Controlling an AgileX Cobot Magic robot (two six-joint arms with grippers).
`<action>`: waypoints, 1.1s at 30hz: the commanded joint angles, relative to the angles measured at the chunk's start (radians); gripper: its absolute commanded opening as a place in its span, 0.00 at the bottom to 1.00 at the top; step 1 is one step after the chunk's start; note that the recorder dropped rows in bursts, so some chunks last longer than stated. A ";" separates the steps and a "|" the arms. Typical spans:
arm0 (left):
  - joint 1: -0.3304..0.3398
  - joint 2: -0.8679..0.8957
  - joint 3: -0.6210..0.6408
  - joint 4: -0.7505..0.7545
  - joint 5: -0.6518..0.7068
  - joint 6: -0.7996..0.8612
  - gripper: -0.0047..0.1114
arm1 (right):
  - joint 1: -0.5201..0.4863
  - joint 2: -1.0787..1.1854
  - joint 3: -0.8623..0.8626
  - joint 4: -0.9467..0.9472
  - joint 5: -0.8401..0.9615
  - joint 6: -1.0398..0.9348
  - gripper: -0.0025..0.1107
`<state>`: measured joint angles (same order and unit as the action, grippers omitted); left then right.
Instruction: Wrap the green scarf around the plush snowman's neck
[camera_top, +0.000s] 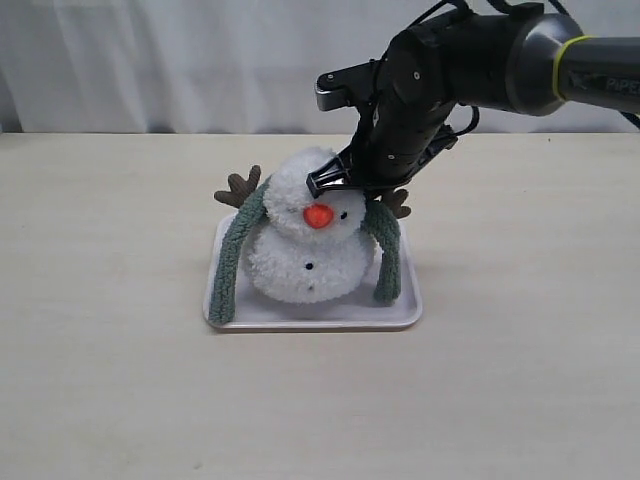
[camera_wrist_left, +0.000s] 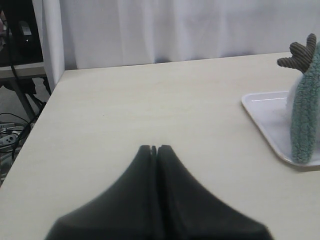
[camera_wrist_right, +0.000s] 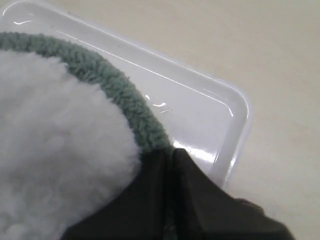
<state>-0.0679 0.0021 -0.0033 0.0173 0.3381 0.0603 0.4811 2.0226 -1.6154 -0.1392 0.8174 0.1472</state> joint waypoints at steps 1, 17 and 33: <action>0.004 -0.002 0.003 0.000 -0.012 0.002 0.04 | -0.002 -0.014 0.006 0.010 0.020 -0.009 0.06; 0.004 -0.002 0.003 0.000 -0.012 0.002 0.04 | -0.002 -0.077 0.016 0.037 0.145 -0.044 0.06; 0.004 -0.002 0.003 0.000 -0.012 0.002 0.04 | -0.002 -0.088 0.143 0.028 0.000 -0.058 0.06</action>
<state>-0.0679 0.0021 -0.0033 0.0173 0.3381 0.0603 0.4811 1.9532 -1.4760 -0.1027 0.8258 0.0979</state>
